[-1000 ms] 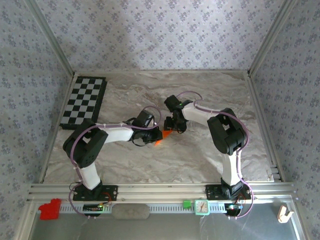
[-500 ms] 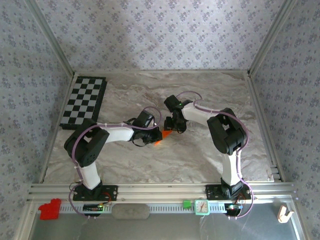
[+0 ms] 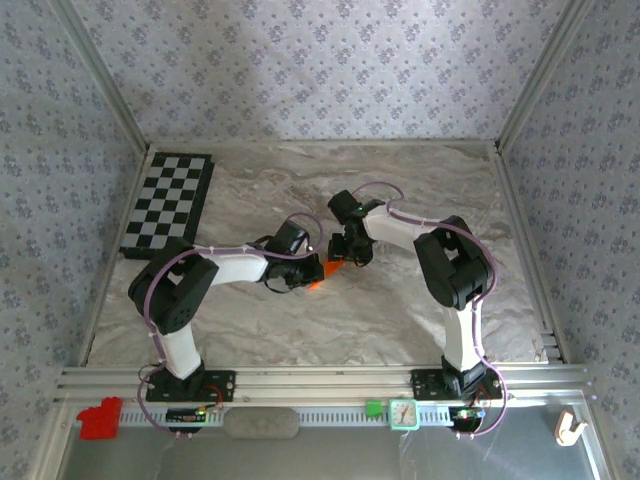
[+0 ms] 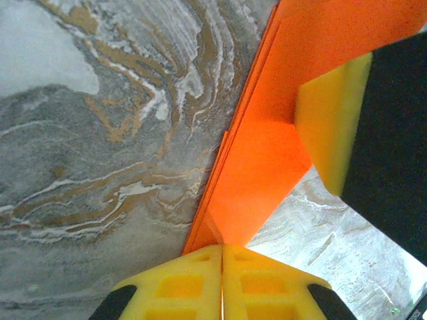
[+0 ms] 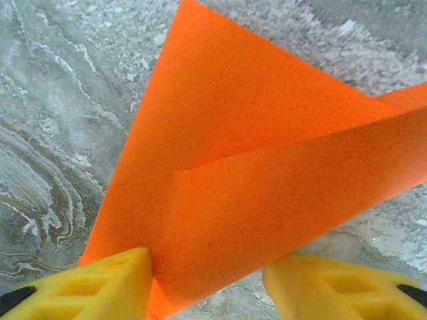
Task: Fold a paper plane with a square sheet of paper (pick it up from the middle)
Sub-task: Fold the wing for the fifth time at the center of the table.
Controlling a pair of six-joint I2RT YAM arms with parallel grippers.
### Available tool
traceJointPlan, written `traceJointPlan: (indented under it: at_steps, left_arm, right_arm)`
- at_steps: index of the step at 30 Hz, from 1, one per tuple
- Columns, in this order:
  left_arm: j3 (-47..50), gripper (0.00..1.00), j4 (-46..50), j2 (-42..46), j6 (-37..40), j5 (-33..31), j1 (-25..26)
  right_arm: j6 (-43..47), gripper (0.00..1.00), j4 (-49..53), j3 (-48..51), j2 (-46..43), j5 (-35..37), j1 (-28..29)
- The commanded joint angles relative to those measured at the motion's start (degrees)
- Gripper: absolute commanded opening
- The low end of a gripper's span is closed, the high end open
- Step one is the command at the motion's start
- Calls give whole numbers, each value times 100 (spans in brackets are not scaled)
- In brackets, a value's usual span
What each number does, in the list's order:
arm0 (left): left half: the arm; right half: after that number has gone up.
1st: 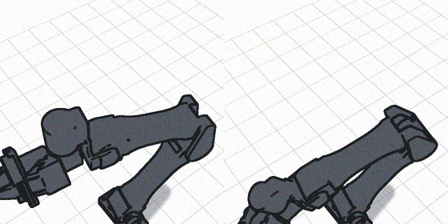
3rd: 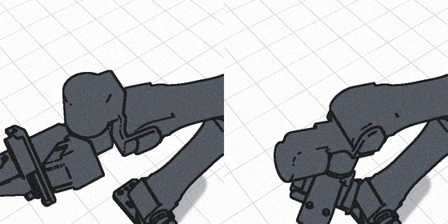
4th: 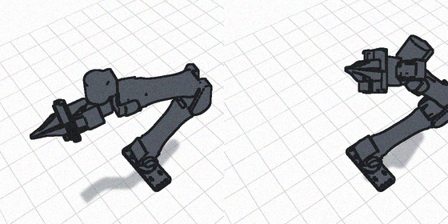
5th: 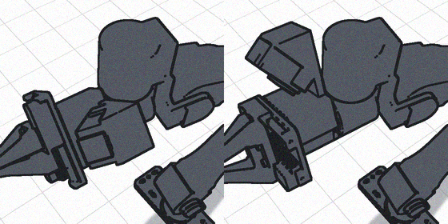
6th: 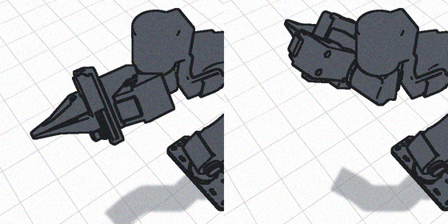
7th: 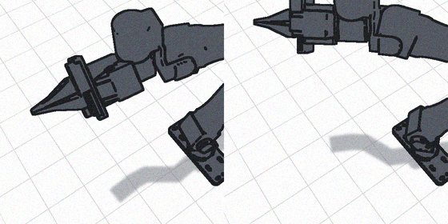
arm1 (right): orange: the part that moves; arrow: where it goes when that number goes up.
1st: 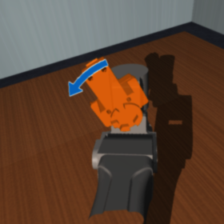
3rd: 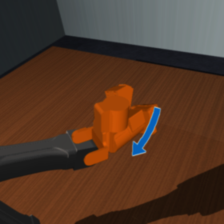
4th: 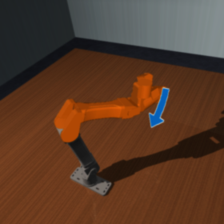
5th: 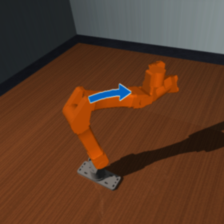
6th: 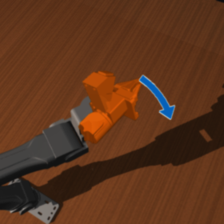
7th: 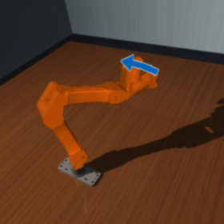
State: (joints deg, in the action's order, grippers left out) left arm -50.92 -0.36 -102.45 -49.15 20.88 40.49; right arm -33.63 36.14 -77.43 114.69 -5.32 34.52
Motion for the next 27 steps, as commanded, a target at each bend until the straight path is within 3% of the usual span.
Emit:
traceJointPlan:
  at_steps: [1,9,17,20,27]
  left_arm:
    - [-49,8,583,-150,10,-199,-66]
    - [-136,7,842,-274,36,-111,-64]
    - [-176,6,845,-336,36,-43,-62]
    - [-191,6,853,-327,36,-28,-60]
    - [-188,5,845,-314,20,-12,-59]
  right_arm:
    - [-66,54,147,389,512,159,-32]
    - [-56,57,-2,310,-626,-254,-208]
    - [-42,56,-783,1331,-1804,-799,-302]
    - [-162,49,-1401,1645,-1934,-1222,-247]
    - [-449,20,-2205,1715,-1653,-1684,-55]
